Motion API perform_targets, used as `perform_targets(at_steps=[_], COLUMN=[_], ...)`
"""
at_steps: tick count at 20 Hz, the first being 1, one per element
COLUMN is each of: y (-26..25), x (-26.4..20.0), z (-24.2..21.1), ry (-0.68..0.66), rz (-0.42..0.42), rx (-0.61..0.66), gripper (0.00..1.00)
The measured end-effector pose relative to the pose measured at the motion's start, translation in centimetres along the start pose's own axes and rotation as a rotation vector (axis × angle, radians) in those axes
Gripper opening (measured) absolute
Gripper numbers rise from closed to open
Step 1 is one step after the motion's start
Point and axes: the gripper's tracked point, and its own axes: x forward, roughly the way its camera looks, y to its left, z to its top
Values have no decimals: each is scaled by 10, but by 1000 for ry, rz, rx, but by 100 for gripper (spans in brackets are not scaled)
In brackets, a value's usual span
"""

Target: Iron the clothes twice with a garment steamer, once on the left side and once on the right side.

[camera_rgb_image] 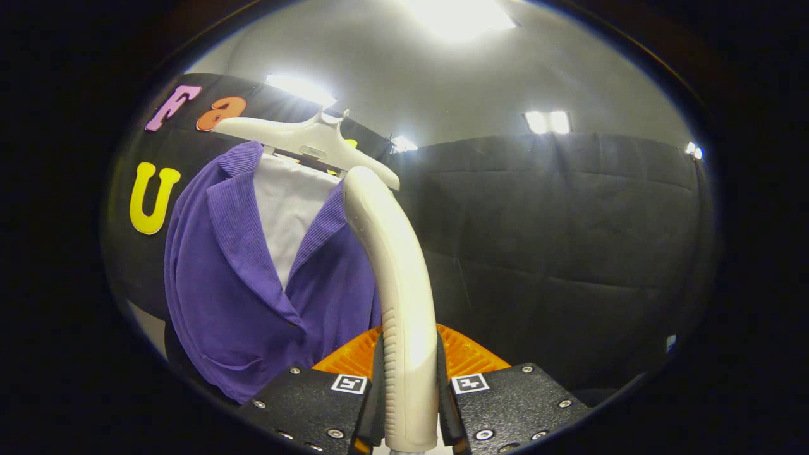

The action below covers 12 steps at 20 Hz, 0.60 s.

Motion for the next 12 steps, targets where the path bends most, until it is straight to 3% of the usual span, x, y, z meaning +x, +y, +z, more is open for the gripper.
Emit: perform_targets(at_steps=[5,12], y=[17,37], x=[22,54], z=[13,-8], ry=[-20,37], rz=[-21,-37], rx=[-8,-14], gripper=[34,34])
